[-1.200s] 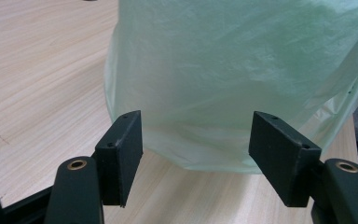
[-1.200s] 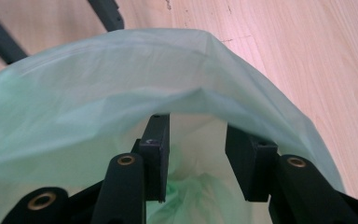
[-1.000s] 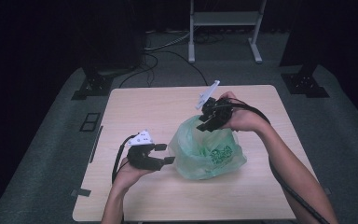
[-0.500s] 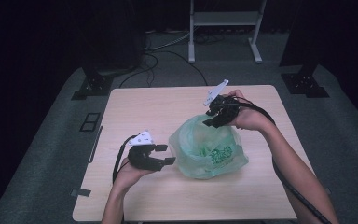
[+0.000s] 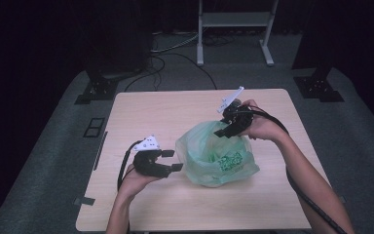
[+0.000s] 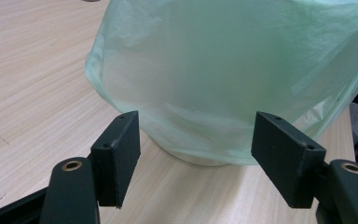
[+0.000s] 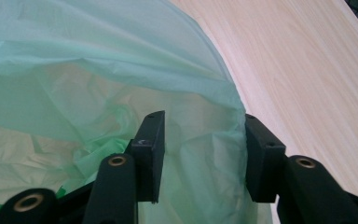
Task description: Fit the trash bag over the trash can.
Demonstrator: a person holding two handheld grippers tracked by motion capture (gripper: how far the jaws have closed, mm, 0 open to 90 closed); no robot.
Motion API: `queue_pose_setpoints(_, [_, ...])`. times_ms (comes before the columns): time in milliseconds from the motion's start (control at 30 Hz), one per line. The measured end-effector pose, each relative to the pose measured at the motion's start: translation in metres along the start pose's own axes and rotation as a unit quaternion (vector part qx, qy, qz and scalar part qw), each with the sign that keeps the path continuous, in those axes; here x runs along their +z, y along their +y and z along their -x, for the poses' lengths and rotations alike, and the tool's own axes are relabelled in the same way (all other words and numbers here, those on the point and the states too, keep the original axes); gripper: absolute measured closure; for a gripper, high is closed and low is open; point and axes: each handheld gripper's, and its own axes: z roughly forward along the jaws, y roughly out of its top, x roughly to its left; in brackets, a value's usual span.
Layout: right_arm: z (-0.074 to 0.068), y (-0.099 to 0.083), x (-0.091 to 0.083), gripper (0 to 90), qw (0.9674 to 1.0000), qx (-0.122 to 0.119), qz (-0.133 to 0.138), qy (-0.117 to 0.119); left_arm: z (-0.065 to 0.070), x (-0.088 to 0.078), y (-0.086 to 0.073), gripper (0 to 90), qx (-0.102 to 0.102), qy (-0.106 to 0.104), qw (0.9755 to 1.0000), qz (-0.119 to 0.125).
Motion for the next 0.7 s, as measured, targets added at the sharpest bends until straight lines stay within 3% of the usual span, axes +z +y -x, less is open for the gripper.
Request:
queue_pose_setpoints(100, [0.001,-0.001,-0.007,44.4,0.9998,0.005,0.019,-0.005,0.0,0.001,0.001,30.4,0.0,0.0,1.0,0.001])
queue_pose_setpoints(167, [0.001,-0.001,-0.015,42.8,0.9992,0.005,0.031,-0.024,0.0,0.001,0.001,30.1,-0.002,0.001,1.0,0.001])
queue_pose_setpoints(233, [0.0,0.0,-0.026,44.2,0.9984,0.01,0.05,-0.024,-0.001,0.002,0.001,29.9,-0.004,0.001,1.0,0.001])
queue_pose_setpoints(300, [-0.004,0.002,-0.033,50.5,0.9985,0.0,0.052,-0.019,-0.001,0.002,0.001,29.8,-0.004,0.001,1.0,0.001])
queue_pose_setpoints(400, [-0.015,0.005,-0.035,58.9,0.9992,-0.019,0.035,0.008,-0.001,0.003,0.002,29.6,-0.003,0.0,1.0,0.0])
queue_pose_setpoints(500, [-0.026,0.011,-0.027,60.3,0.9985,-0.04,0.011,0.036,-0.001,0.002,0.002,29.6,-0.001,-0.002,1.0,0.001])
queue_pose_setpoints(700, [-0.04,0.029,0.0,61.4,0.9966,-0.05,-0.036,0.056,-0.002,0.004,0.002,29.6,0.0,-0.006,1.0,0.001])
